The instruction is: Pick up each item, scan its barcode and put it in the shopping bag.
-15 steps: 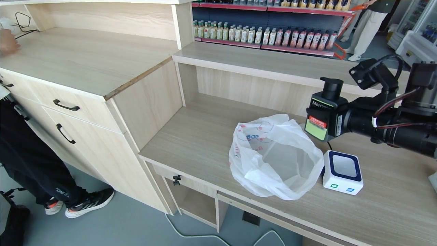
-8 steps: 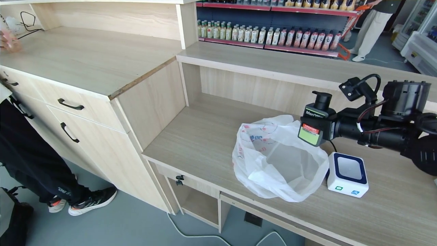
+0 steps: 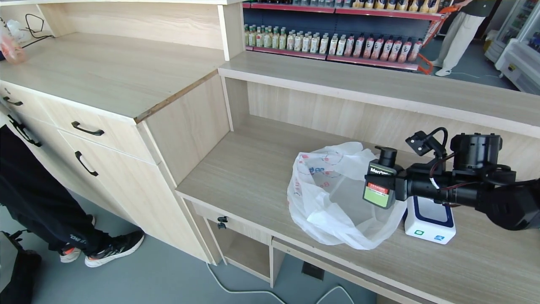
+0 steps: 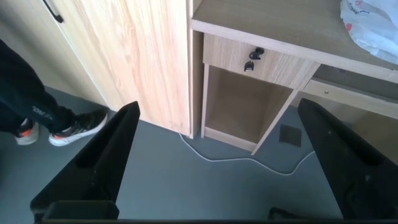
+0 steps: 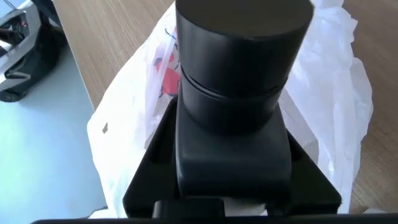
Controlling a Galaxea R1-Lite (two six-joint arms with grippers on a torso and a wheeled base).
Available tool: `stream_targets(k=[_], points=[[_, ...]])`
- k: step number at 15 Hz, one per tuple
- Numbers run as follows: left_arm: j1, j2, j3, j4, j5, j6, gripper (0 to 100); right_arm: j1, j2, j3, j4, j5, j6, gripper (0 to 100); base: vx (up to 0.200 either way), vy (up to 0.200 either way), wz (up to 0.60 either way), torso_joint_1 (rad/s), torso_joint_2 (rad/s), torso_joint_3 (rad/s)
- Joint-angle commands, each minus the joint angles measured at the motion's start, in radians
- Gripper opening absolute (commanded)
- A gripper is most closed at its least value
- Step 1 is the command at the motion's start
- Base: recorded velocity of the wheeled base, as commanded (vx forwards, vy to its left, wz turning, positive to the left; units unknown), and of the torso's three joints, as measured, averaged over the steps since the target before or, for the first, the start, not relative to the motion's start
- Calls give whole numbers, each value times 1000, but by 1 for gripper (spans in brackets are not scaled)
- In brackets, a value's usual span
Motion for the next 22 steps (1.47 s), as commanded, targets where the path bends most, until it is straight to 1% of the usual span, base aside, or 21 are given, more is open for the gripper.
stream_targets(k=[1,2,4,6,8,10,16,17,22], points=[[0,1,0,0,0,0,100,-7,7,34,-16,11,-21,0,0,0,0,0,0,0],[0,1,0,0,1,0,100,-11,9,56,-31,16,-56,0,0,0,0,0,0,0],[0,1,0,0,1,0,100,-30,20,77,-53,62,-107,0,0,0,0,0,0,0],[0,1,0,0,0,0,100,-42,26,90,-54,79,-156,0,0,0,0,0,0,0],[0,1,0,0,0,0,100,-71,44,111,-62,128,-256,0,0,0,0,0,0,0],[0,1,0,0,0,0,100,-91,50,123,-65,177,-315,0,0,0,0,0,0,0],[0,1,0,0,0,0,100,-96,63,122,-68,188,-325,0,0,0,0,0,0,0],[0,1,0,0,0,0,100,-96,64,122,-68,188,-325,100,0,0,0,0,0,0],[0,1,0,0,1,0,100,-96,58,108,-70,200,-325,100,0,0,0,0,0,0]])
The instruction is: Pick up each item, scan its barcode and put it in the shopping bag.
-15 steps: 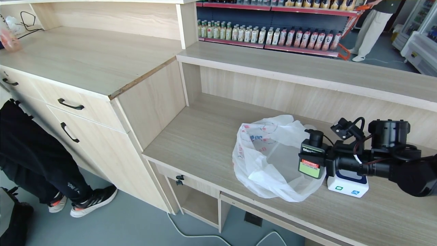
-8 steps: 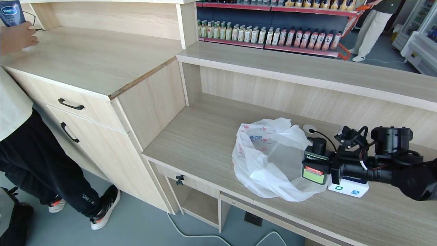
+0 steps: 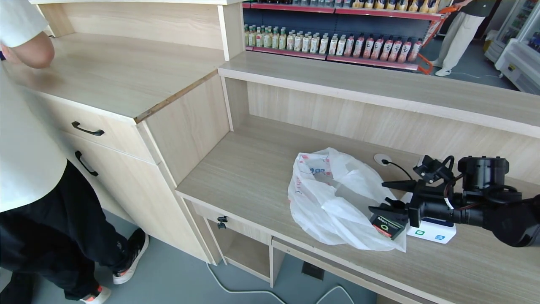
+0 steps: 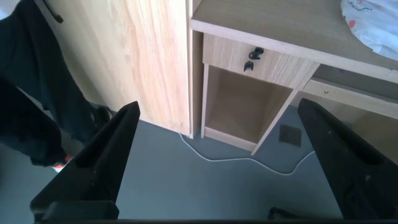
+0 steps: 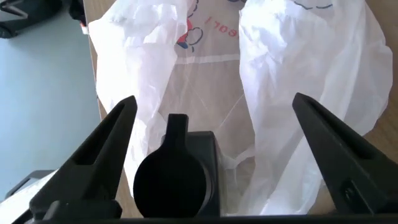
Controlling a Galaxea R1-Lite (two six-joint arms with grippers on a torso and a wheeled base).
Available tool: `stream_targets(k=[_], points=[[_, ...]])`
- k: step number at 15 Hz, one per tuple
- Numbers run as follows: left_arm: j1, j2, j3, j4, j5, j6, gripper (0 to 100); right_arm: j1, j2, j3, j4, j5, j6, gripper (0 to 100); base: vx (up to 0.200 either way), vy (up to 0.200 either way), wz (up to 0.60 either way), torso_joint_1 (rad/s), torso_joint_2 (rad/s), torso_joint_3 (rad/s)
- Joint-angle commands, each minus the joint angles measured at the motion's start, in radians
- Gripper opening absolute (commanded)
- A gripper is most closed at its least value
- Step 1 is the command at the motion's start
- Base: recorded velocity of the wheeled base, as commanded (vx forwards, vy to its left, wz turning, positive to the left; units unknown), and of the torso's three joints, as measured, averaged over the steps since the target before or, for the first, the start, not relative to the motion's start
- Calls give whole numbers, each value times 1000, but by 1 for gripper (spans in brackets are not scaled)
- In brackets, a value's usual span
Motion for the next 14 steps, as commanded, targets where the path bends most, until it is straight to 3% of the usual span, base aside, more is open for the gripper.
stream_targets(k=[1,6,10,12,14], points=[[0,1,0,0,-1,0,100,0,-9,-28,-5,32,2,100,0,0,0,0,0,0],[0,1,0,0,-1,0,100,6,-125,-254,-42,35,-1,100,0,0,0,0,0,0],[0,1,0,0,1,1,100,-106,-268,-246,-113,-19,-10,100,0,0,0,0,0,0],[0,1,0,0,-1,0,100,-143,-282,-271,-108,-34,-11,100,0,0,-600,2,5,0],[0,1,0,0,-1,0,100,-158,-291,-297,-110,-112,-10,100,0,0,-600,-5,0,5]])
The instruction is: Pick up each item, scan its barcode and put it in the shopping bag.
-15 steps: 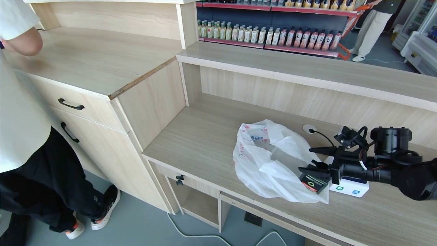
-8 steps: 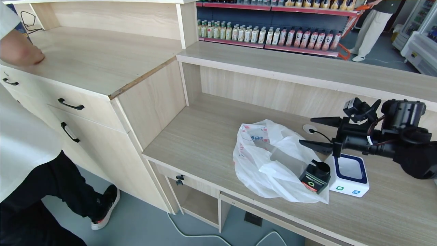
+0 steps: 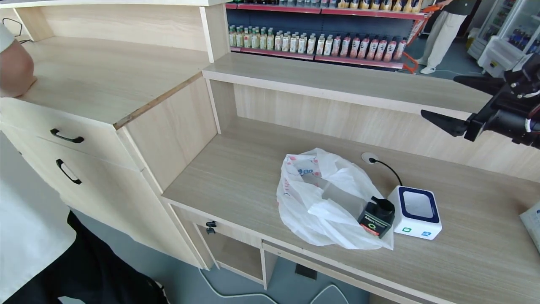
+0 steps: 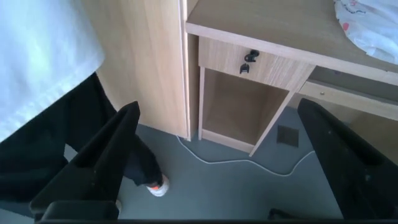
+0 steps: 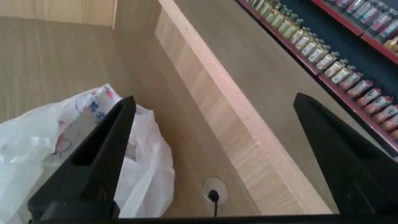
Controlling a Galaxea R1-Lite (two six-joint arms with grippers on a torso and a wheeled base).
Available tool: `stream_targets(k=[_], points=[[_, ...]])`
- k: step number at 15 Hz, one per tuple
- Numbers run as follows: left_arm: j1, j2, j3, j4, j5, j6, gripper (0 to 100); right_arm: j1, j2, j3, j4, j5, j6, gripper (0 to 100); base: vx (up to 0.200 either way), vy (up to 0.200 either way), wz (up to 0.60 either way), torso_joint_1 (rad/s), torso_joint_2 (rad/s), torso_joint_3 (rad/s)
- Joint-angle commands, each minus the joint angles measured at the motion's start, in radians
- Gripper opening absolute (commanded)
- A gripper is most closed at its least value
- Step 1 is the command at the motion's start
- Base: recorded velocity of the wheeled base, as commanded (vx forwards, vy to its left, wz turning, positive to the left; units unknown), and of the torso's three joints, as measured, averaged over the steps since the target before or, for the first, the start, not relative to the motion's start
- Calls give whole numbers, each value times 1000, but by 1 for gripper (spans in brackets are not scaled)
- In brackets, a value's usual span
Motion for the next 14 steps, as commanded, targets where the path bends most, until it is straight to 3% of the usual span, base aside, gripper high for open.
stream_targets(k=[1,5,9,11,14], points=[[1,1,0,-1,0,0,100,-19,-30,-26,6,-55,4,100,0,0,-600,17,-2,-2],[1,1,0,-1,0,0,100,-25,-66,-43,127,-234,46,100,0,0,-600,6,4,1],[1,1,0,-1,0,0,100,-25,-157,-58,279,-320,55,100,0,0,-600,4,2,2],[1,1,0,-1,0,0,100,-33,-220,-23,302,-411,85,100,0,0,-600,2,7,5],[1,1,0,-1,0,0,100,-85,-224,46,323,-506,92,100,0,0,0,0,0,0]])
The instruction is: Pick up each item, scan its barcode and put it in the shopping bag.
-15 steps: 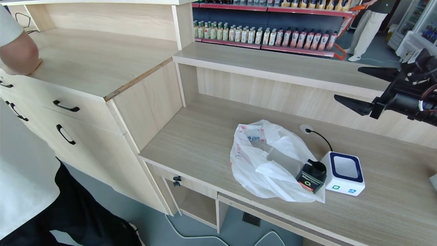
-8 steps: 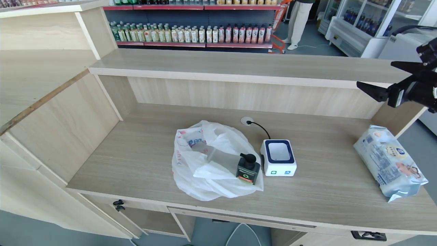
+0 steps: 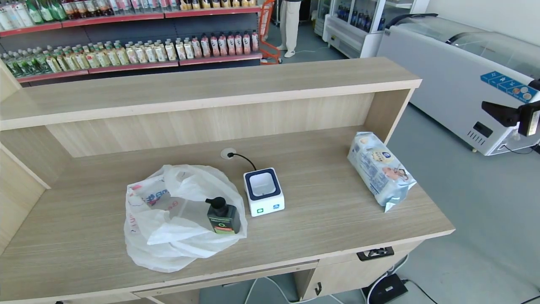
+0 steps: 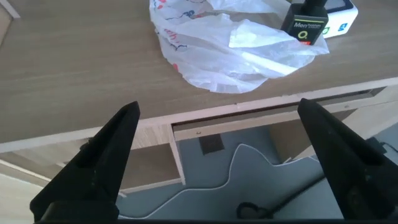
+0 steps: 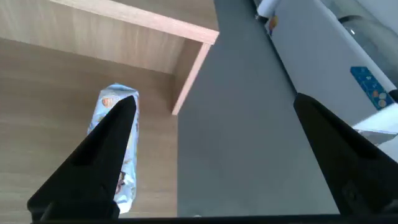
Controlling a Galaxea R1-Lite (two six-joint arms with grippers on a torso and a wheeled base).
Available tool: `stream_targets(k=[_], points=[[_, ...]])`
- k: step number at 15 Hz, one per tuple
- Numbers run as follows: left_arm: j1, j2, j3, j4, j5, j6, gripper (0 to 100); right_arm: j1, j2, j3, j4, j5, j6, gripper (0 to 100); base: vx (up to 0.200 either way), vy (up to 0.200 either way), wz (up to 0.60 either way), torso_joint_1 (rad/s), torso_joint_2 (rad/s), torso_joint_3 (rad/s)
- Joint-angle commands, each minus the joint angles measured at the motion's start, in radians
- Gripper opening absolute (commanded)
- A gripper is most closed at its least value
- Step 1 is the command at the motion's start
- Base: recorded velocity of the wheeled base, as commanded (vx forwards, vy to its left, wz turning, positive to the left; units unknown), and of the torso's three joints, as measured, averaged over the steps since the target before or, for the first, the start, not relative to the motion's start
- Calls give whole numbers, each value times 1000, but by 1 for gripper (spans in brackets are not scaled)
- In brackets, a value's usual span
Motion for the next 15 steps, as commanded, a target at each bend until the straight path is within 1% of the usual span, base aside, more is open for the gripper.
stream_targets(k=[1,2,3,4,5,6,7,8,10,11,13,14,15], points=[[0,1,0,0,0,0,100,-46,-9,8,51,-5,13,100,0,0,0,0,0,0],[0,1,0,0,0,0,100,-75,20,-29,177,0,39,100,0,0,0,0,0,0],[0,1,0,0,0,0,100,-76,72,-99,335,3,82,100,0,0,0,0,0,0],[0,1,0,0,0,0,100,-76,118,-156,441,4,108,100,0,0,0,0,0,0],[0,1,0,0,0,0,100,-76,161,-211,497,6,117,100,0,0,0,0,0,0],[0,1,0,0,1,0,100,-76,200,-259,528,17,131,100,0,0,0,0,0,0],[0,1,0,0,0,0,100,-76,278,-340,549,46,146,100,0,0,0,0,0,0],[0,1,0,0,0,0,100,-75,338,-400,551,50,146,100,0,0,0,0,0,0],[0,1,0,0,0,0,100,-70,408,-457,551,58,146,100,0,0,0,0,0,0],[0,1,0,0,0,0,100,-58,454,-484,553,113,146,100,0,0,0,0,0,0],[0,1,0,0,0,0,100,-50,474,-484,556,245,146,100,0,0,0,0,0,0],[0,1,0,0,1,0,100,-43,476,-481,569,273,146,100,0,0,0,0,0,0],[0,1,0,0,0,1,100,-27,474,-483,625,299,146,100,0,0,0,0,0,0]])
